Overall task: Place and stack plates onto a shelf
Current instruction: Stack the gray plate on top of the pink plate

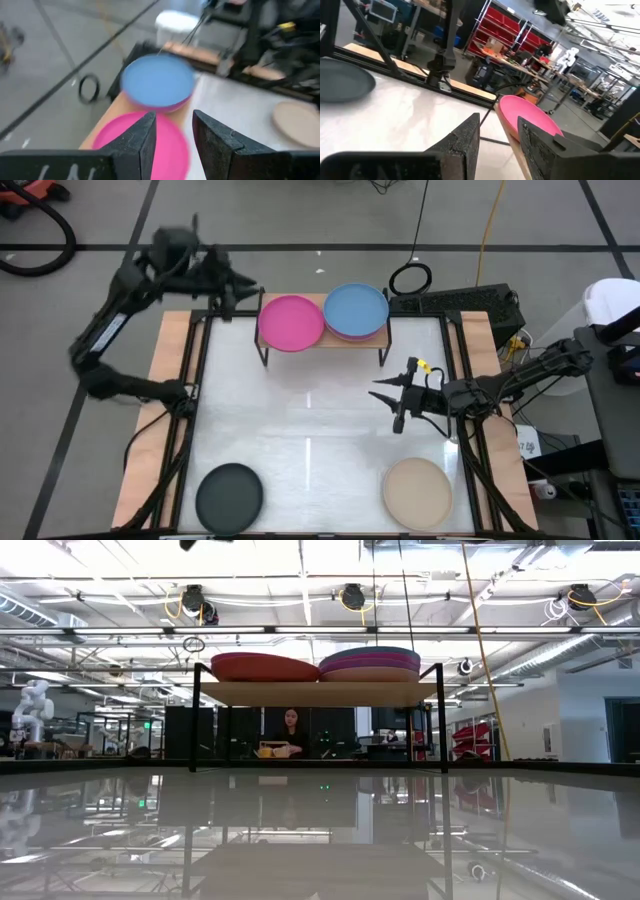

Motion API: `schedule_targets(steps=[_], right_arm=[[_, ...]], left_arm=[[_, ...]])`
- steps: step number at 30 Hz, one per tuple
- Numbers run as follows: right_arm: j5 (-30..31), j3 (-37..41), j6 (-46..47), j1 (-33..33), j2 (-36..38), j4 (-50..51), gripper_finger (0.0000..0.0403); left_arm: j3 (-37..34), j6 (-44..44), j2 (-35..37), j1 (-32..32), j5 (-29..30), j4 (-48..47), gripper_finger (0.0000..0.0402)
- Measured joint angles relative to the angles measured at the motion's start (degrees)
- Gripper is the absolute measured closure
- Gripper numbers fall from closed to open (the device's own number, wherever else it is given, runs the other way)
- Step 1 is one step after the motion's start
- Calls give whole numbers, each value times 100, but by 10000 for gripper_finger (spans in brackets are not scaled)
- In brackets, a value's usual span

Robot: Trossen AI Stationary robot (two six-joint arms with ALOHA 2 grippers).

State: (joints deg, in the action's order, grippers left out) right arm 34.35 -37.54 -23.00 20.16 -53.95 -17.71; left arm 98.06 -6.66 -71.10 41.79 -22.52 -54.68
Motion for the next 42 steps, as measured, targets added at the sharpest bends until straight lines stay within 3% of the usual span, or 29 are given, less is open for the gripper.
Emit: schedule_targets(steps=[5, 11, 15, 19, 24, 29, 32, 39, 42], right_arm=[[29, 0, -7, 74, 2, -3, 289], [35, -54, -16, 71, 2, -50, 289], [35, -55, 7, 12, 2, -46, 289], [31, -167, 178, -93, 0, 196, 289], [-287, -1205, 885, -358, -153, 2040, 289], [-1920, -2645, 1715, -746, -797, 4376, 289], [-2807, -3102, 2189, -919, -1307, 5407, 289], [-4751, -2409, 2774, -920, -2172, 5877, 289], [-5219, -2029, 3266, -890, -2358, 5890, 289]], left_arm=[[-2180, 540, 1390, -950, 376, 1737, 270], [-5143, 1345, 2770, -2052, 1306, 4524, 270], [-6221, 1462, 3107, -2423, 1530, 6214, 270], [-6688, 1472, 3079, -2578, 1572, 6960, 270], [-6935, 1362, 2925, -2699, 1850, 7373, 270], [-6948, 1316, 2738, -2712, 2063, 7406, 270], [-6948, 1311, 2573, -2791, 2063, 7368, 270], [-6948, 1185, 2336, -2908, 2065, 7546, 270], [-6948, 1183, 2340, -2913, 2065, 7546, 270]])
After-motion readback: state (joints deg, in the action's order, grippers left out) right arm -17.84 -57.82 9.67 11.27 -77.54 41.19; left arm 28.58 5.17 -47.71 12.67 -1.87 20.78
